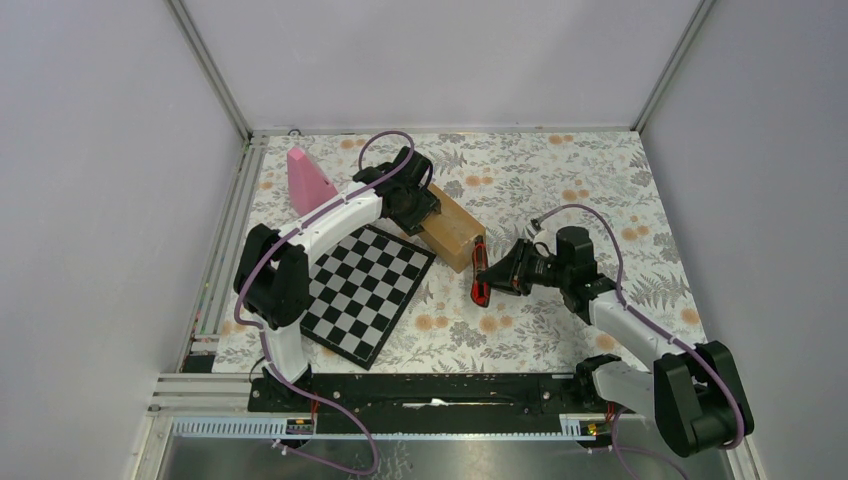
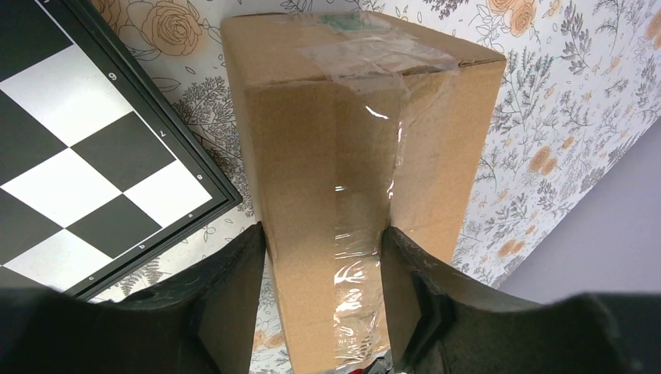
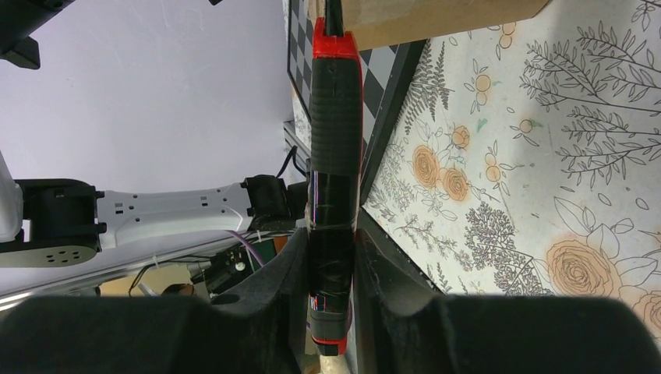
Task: Unpack the express box
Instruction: Cut the express box at the center of the board.
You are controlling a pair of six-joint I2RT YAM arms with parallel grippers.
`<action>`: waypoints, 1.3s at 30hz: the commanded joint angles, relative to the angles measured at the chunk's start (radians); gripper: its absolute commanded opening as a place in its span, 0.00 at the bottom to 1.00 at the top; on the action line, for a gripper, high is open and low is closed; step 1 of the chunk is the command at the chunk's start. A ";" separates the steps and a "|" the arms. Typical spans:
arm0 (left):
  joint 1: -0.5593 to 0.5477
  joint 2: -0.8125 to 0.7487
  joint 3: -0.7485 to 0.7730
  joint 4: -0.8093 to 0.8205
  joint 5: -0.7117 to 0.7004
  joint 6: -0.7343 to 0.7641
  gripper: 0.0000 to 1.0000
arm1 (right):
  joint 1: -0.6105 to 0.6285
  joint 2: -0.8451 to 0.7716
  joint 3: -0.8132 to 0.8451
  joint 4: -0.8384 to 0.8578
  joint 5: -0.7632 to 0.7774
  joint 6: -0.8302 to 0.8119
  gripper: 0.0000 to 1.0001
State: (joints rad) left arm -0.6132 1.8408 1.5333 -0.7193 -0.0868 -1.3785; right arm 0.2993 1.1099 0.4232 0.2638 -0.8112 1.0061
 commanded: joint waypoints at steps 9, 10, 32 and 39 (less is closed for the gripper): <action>-0.011 -0.030 0.047 0.008 0.015 -0.012 0.01 | 0.015 -0.155 0.069 -0.177 -0.016 -0.087 0.00; -0.011 -0.032 0.048 0.007 0.015 -0.009 0.02 | 0.016 -0.176 0.074 -0.209 0.000 -0.096 0.00; 0.006 -0.179 0.032 0.127 0.125 0.252 0.99 | 0.015 -0.301 0.256 -0.578 0.209 -0.188 0.00; 0.070 -0.324 -0.070 0.293 0.437 0.510 0.99 | 0.022 -0.132 0.358 -0.343 -0.002 -0.112 0.00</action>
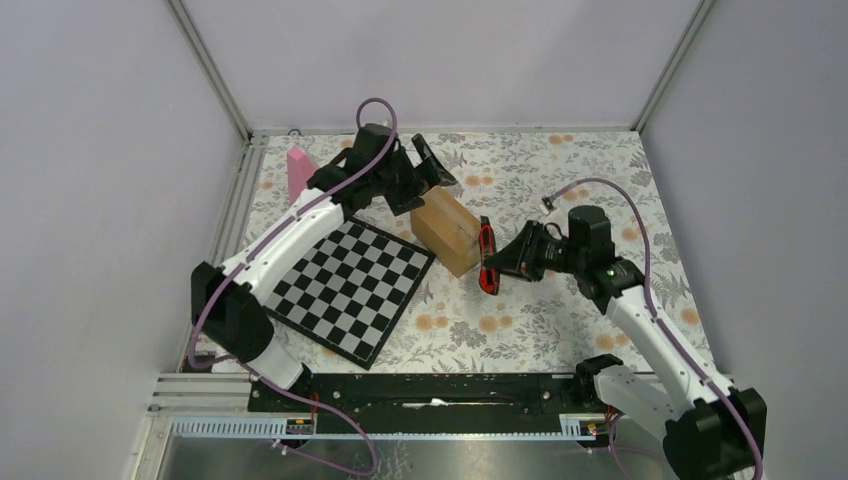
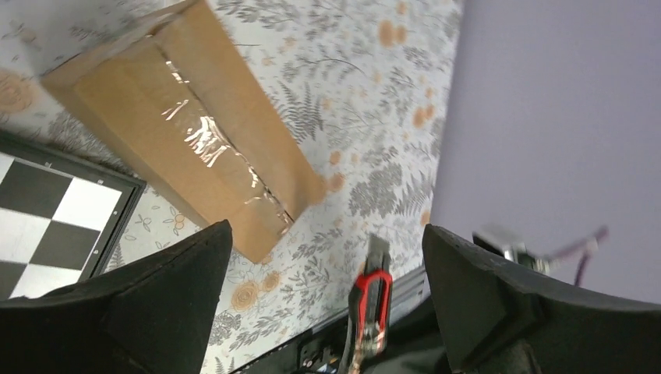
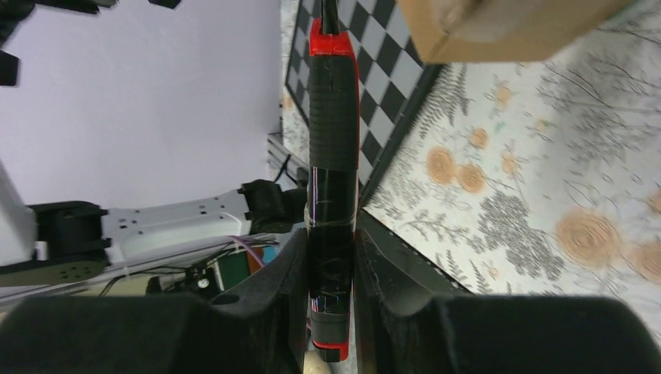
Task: Unpack the express box
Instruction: Cut the express box at the center of the board.
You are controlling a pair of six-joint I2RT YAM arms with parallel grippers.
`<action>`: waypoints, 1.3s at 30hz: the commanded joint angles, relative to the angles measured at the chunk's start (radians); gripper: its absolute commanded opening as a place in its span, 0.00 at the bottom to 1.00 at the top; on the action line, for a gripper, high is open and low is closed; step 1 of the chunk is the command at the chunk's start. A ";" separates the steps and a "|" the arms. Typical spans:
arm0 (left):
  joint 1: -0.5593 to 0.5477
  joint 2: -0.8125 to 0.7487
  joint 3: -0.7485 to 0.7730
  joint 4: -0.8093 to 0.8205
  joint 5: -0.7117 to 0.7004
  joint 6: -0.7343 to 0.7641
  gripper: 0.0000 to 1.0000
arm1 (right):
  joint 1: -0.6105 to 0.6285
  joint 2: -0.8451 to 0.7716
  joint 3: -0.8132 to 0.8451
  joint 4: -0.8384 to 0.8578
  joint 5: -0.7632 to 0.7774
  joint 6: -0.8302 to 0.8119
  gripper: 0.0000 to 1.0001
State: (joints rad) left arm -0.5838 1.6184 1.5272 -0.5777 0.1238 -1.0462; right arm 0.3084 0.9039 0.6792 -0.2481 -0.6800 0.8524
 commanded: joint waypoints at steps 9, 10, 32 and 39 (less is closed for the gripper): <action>0.091 -0.201 -0.241 0.376 0.689 0.281 0.99 | 0.099 0.274 0.253 0.326 -0.205 0.095 0.00; 0.091 -0.202 -0.266 0.414 0.707 0.264 0.99 | 0.111 0.287 0.263 0.328 -0.202 0.095 0.00; 0.121 -0.166 -0.491 1.047 0.831 -0.162 0.78 | 0.127 0.279 0.209 0.489 -0.236 0.209 0.00; 0.131 -0.163 -0.525 1.111 0.839 -0.213 0.64 | 0.127 0.269 0.193 0.498 -0.234 0.219 0.01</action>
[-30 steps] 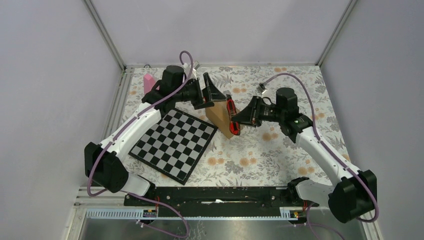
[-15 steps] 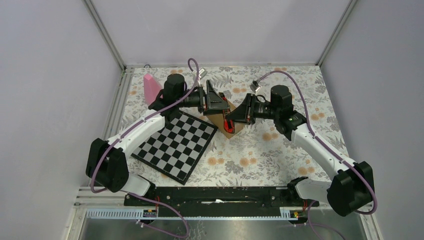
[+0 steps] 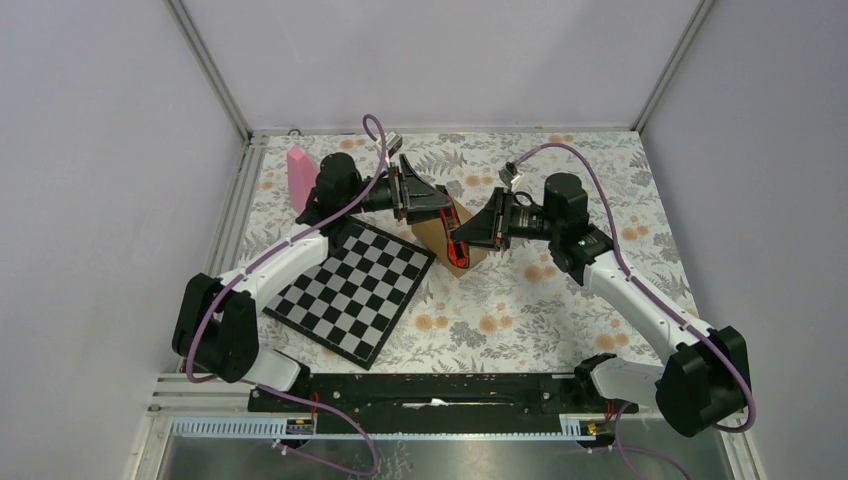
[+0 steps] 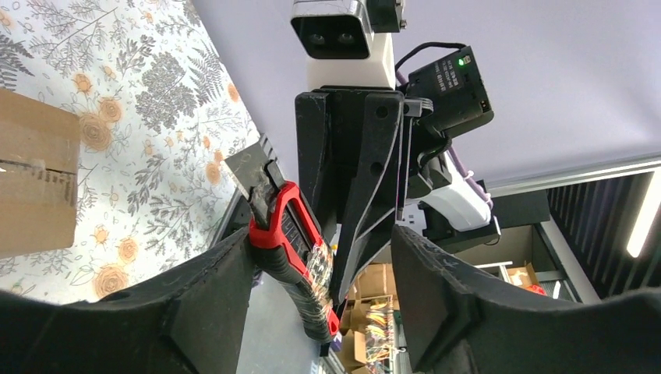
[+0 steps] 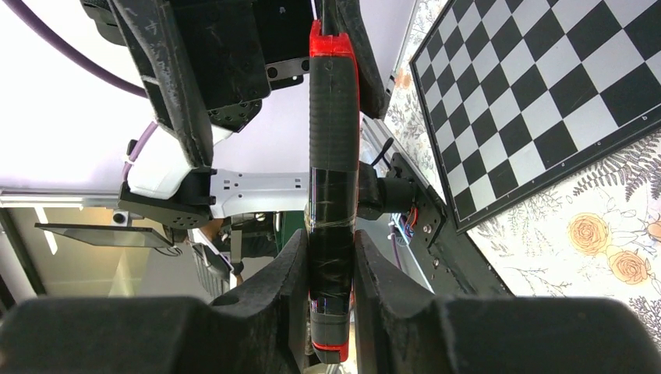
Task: Unpack the express box
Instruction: Cut the express box at the center of the board.
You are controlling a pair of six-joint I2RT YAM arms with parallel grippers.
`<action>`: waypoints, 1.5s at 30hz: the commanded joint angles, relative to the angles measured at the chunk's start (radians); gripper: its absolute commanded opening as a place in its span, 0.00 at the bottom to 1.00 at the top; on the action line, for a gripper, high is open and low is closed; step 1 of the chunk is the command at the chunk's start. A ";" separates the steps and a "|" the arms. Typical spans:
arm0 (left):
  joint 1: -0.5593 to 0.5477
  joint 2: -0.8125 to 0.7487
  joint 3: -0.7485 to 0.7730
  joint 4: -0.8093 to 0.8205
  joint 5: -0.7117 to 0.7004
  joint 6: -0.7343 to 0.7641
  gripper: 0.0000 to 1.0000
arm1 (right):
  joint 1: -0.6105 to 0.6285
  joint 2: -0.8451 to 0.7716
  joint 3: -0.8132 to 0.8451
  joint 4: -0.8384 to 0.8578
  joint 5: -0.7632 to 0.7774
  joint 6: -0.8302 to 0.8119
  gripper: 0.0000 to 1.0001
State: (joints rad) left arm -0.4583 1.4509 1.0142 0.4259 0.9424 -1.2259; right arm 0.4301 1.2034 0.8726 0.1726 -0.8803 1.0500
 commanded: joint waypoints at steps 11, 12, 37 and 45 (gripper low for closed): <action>-0.007 0.049 -0.009 0.079 -0.020 -0.062 0.24 | 0.006 -0.031 -0.008 0.102 -0.038 0.039 0.01; -0.011 0.047 -0.009 0.074 -0.025 -0.063 0.20 | 0.007 -0.028 -0.008 0.108 -0.040 0.043 0.01; 0.021 -0.164 -0.097 -0.109 -0.532 -0.180 0.00 | 0.007 -0.184 -0.072 0.071 0.356 0.097 1.00; 0.007 -0.259 -0.186 -0.088 -0.757 -0.277 0.00 | 0.016 -0.179 -0.188 0.373 0.375 0.271 1.00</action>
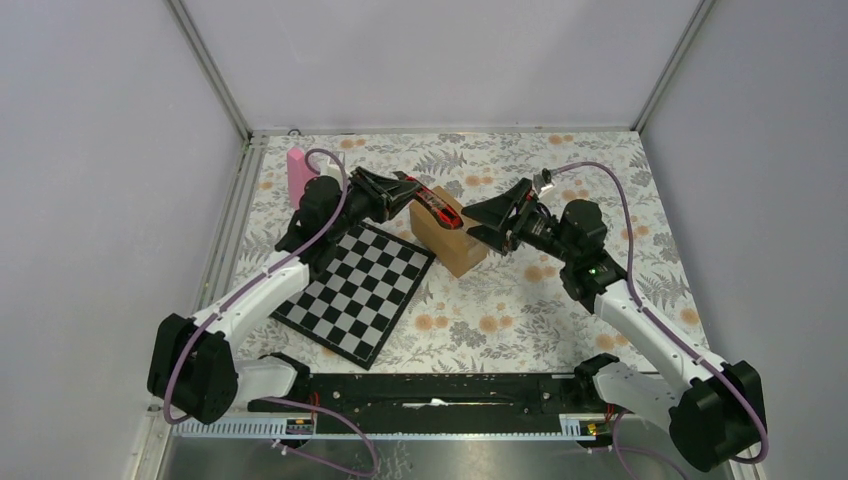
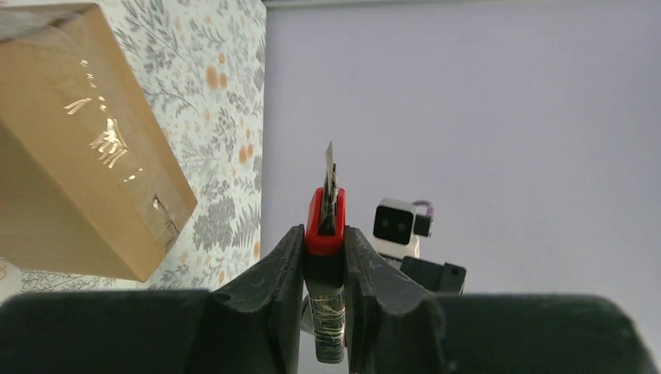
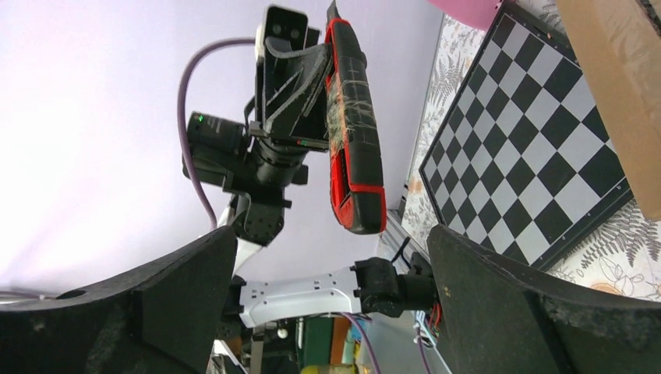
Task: Unpack the express box
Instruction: Cut the express box at the center of the board.
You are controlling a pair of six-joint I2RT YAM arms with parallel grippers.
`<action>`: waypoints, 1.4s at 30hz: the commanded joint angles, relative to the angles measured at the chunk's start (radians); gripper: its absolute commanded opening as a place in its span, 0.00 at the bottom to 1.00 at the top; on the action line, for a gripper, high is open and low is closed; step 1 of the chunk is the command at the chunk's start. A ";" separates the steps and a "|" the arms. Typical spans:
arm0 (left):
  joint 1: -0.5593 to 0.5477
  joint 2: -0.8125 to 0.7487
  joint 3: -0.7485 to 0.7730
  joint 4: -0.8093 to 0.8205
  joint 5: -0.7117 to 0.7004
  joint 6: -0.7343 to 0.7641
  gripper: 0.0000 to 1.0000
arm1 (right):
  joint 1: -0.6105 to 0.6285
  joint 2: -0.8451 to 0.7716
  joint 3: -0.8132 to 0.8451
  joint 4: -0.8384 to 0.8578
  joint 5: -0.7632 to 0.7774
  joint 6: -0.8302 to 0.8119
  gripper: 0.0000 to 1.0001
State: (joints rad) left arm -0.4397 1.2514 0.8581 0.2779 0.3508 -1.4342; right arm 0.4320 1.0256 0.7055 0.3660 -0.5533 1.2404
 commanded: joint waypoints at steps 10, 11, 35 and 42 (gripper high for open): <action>-0.136 -0.102 -0.068 0.059 -0.447 -0.112 0.00 | 0.115 -0.011 0.006 0.061 0.290 0.018 0.99; -0.148 -0.102 -0.071 0.062 -0.464 -0.115 0.00 | 0.115 -0.007 0.003 0.070 0.297 0.021 0.98; -0.286 -0.105 -0.146 0.189 -0.588 -0.082 0.00 | 0.138 0.109 -0.018 0.190 0.271 0.043 0.60; -0.286 -0.107 -0.170 0.225 -0.581 -0.080 0.00 | 0.138 0.140 -0.013 0.216 0.234 0.049 0.42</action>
State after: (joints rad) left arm -0.7227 1.1717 0.6971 0.4049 -0.2180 -1.5085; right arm 0.5621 1.1652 0.6792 0.4980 -0.2924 1.2888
